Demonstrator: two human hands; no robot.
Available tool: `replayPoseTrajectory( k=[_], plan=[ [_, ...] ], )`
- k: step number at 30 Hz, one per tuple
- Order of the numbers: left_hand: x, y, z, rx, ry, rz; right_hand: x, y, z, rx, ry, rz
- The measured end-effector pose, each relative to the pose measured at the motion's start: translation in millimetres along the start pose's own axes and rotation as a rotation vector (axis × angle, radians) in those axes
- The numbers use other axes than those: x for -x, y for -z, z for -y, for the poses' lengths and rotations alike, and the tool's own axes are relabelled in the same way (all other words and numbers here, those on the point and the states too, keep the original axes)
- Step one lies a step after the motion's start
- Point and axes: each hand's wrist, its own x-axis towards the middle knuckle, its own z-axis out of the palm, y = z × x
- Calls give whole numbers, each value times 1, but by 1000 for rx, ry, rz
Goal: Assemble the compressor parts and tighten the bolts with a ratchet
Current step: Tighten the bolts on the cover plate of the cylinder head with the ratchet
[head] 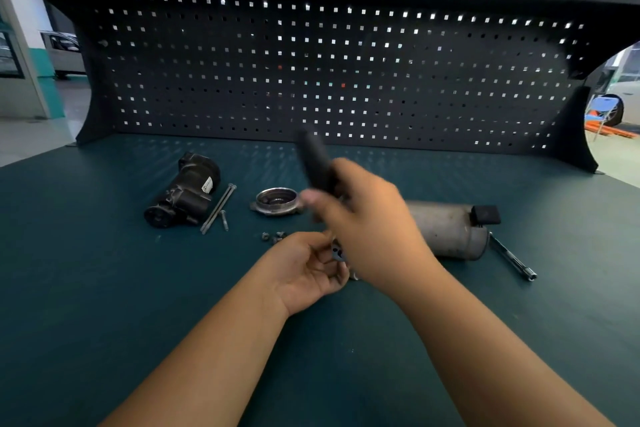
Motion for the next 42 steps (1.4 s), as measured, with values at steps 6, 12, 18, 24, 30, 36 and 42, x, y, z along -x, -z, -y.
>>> replayPoseTrajectory(
  k=[6,12,18,24,30,36,42],
  plan=[
    [-1,-2,0,-23,9,26,36,2,-36,-1085,-658,-610],
    [1,-4,1,0,7,-7,36,-8,-28,-967,-568,-604],
    [0,-2,1,-15,-25,19,3,-10,3,-52,-59,-44],
    [-2,-2,2,1,-23,18,16,-3,-16,-621,-418,-489],
    [-5,-2,2,-3,-34,3,26,-14,-20,-973,-618,-681],
    [-4,-2,2,-42,-32,27,4,-19,1,79,-69,-82],
    [-4,-3,3,61,-13,37,26,-22,-23,-856,-663,-799]
  ],
)
